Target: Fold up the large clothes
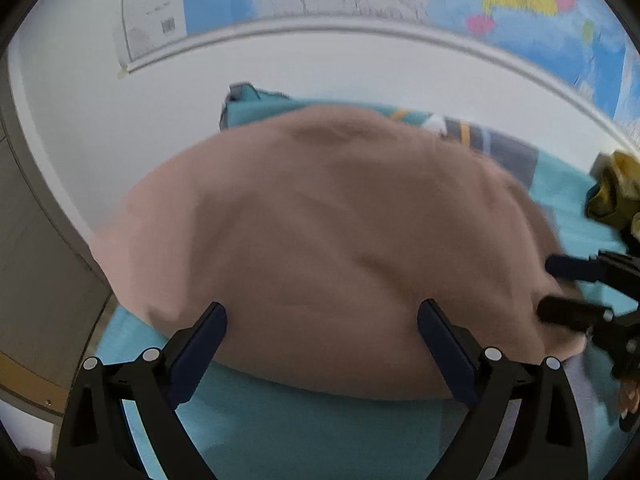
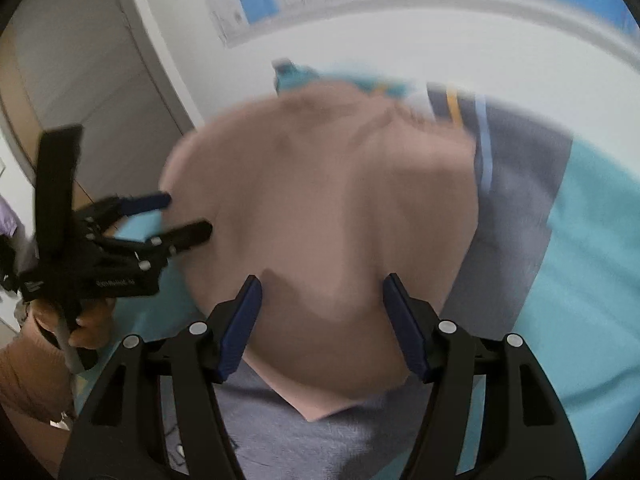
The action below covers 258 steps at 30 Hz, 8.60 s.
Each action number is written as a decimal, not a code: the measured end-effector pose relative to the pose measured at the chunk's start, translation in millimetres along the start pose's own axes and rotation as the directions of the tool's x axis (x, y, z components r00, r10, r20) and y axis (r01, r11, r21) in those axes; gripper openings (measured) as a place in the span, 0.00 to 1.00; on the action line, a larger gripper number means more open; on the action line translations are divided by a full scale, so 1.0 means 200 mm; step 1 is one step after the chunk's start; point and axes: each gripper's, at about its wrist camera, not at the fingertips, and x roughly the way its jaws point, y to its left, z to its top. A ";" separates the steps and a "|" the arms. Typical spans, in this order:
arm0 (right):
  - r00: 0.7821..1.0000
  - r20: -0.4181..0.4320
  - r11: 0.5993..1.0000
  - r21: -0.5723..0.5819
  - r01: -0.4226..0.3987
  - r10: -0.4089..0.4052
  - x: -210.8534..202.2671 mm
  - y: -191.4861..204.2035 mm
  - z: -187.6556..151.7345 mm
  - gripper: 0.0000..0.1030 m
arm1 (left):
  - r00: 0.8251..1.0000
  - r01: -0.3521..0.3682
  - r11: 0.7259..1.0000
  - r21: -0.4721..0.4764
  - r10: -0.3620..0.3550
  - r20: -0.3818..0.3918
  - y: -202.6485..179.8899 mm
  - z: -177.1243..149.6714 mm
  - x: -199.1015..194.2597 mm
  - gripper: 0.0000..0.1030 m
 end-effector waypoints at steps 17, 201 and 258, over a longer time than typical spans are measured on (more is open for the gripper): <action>1.000 0.018 1.000 -0.028 -0.005 0.006 -0.04 0.08 -0.10 0.67 | 1.000 -0.019 0.999 -0.028 0.019 -0.008 -0.08 -0.01 -0.08 0.91; 0.959 0.283 1.000 -0.020 0.005 0.001 -0.71 0.34 -0.48 0.95 | 0.986 -0.027 0.995 -0.101 0.043 0.161 -0.30 -0.34 -0.73 0.93; 0.956 0.292 1.000 -0.009 -0.009 0.011 -0.73 0.31 -0.48 0.95 | 0.988 -0.026 0.996 -0.088 0.039 0.150 -0.34 -0.35 -0.71 0.93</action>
